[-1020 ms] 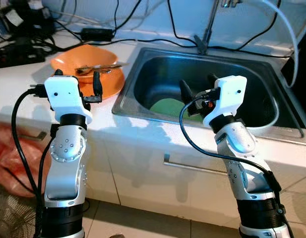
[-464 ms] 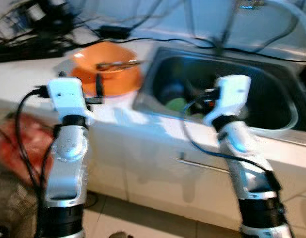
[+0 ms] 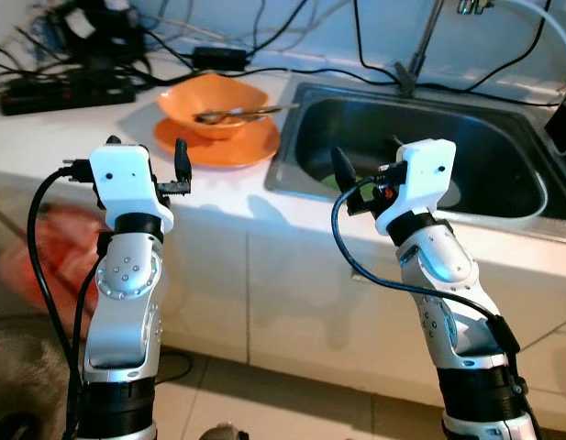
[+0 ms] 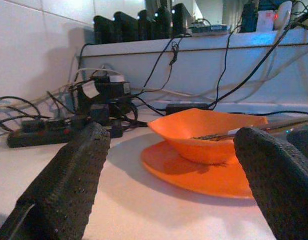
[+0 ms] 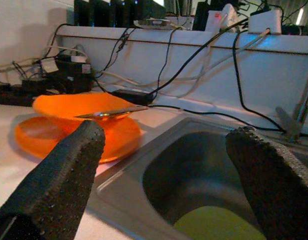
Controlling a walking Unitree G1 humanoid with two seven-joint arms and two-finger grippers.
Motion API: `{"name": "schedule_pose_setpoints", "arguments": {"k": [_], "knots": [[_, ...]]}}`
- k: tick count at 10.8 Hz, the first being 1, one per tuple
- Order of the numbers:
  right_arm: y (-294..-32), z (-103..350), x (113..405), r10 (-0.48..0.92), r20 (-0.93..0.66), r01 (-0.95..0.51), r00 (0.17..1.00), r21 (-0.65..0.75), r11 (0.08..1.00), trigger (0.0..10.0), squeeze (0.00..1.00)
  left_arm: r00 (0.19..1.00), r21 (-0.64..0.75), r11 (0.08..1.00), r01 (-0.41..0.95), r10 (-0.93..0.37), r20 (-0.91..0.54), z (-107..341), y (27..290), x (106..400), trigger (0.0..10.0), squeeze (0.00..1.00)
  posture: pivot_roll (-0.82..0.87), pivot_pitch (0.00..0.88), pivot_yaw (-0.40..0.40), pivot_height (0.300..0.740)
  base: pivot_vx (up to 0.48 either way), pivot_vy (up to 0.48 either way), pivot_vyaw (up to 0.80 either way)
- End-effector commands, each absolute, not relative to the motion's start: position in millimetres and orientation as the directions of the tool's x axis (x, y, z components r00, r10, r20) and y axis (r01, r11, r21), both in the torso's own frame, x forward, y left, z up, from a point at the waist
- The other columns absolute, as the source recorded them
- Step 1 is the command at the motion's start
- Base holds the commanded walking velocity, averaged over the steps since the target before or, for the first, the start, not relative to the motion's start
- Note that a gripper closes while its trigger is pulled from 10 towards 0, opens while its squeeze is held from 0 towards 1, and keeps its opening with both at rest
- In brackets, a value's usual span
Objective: Kitchen organization
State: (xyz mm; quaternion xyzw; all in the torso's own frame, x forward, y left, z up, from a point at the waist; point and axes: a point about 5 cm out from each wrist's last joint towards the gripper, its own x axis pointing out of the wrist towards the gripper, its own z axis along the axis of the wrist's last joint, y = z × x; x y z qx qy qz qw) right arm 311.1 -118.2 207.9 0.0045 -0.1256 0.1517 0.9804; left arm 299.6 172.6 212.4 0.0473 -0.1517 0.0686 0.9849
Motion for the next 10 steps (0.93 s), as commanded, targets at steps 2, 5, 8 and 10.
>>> {"name": "schedule_pose_setpoints", "arguments": {"k": [2,5,8,10], "knots": [[-121.8,210.0,310.6,0.287,0.255,-0.288,0.924,-0.033,0.957,10.0,0.06,0.946,0.072,0.987,-0.143,0.115,0.303,213.2,170.9,299.6,10.0,0.00,0.05,0.081,-0.014,0.740,0.000,0.000,0.00],[-121.8,210.4,311.0,0.288,0.257,-0.288,0.923,-0.040,0.957,10.0,0.07,0.948,0.073,0.988,-0.139,0.111,0.299,213.5,172.1,300.6,10.0,0.00,0.05,0.081,-0.014,0.740,0.095,0.000,0.00],[-121.5,211.2,310.4,0.288,0.261,-0.286,0.921,-0.044,0.957,10.0,0.07,0.948,0.074,0.987,-0.141,0.113,0.299,213.3,172.3,300.5,10.0,0.00,0.05,0.081,-0.014,0.740,0.419,0.000,0.00],[-121.8,211.3,310.1,0.287,0.262,-0.285,0.922,-0.044,0.957,10.0,0.06,0.946,0.068,0.986,-0.151,0.124,0.301,213.4,172.8,300.1,10.0,0.00,0.05,0.082,-0.014,0.740,0.176,0.000,0.00]]}}
